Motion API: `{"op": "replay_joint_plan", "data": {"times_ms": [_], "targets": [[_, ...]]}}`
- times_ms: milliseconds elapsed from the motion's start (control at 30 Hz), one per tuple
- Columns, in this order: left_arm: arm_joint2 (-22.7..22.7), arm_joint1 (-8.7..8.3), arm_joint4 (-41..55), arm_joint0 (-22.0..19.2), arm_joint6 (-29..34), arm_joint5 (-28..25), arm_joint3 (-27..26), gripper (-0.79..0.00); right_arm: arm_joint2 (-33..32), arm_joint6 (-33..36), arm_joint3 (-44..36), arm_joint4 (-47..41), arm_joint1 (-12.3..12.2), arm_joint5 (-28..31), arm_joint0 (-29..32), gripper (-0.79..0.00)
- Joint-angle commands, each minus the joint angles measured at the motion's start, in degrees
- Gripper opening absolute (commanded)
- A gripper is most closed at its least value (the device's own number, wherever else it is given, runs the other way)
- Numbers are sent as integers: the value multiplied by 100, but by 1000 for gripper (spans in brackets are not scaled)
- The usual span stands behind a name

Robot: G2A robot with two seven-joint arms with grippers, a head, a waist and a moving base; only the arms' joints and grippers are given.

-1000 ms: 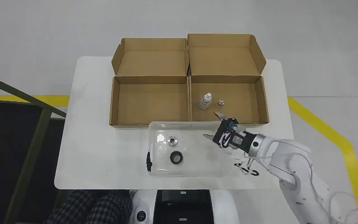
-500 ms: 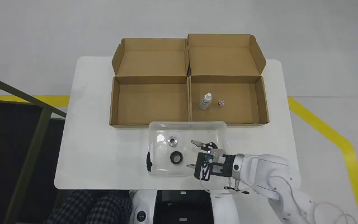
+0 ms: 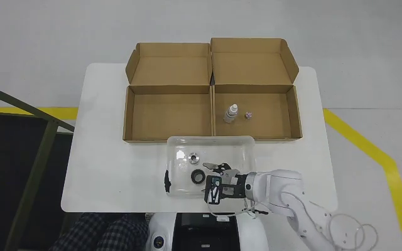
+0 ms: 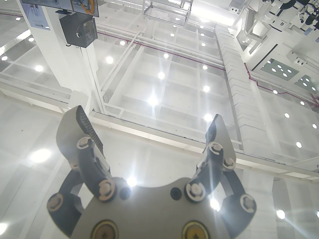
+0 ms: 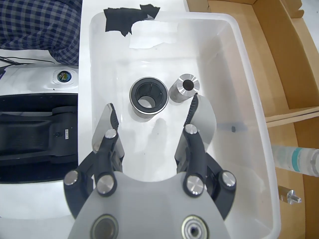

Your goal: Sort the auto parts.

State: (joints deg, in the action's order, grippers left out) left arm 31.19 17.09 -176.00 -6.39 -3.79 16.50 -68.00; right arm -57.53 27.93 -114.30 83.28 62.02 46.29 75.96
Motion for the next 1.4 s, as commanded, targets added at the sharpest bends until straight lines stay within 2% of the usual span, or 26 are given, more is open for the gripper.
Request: {"op": "replay_joint_plan", "data": {"times_ms": [0, 567, 833, 1167, 1233, 1267, 1333, 1367], "targets": [[0, 0, 0, 0, 0, 0, 0, 0, 104, 8, 90, 36, 17, -3, -89, -265], [0, 0, 0, 0, 0, 0, 0, 0, 797, 145, 772, -237, 207, -7, -868, -289], [0, 0, 0, 0, 0, 0, 0, 0, 954, 202, 1038, -329, 261, -24, -1069, -388], [0, 0, 0, 0, 0, 0, 0, 0, 1074, 127, 1278, -342, 295, -46, -1165, -376], [0, 0, 0, 0, 0, 0, 0, 0, 1093, 102, 1326, -349, 303, -48, -1191, -409], [0, 0, 0, 0, 0, 0, 0, 0, 1103, 96, 1346, -361, 306, -38, -1201, -493], [0, 0, 0, 0, 0, 0, 0, 0, 1104, 85, 1356, -387, 310, -29, -1223, -730], [0, 0, 0, 0, 0, 0, 0, 0, 1093, 76, 1360, -407, 309, -19, -1228, -785]]}}
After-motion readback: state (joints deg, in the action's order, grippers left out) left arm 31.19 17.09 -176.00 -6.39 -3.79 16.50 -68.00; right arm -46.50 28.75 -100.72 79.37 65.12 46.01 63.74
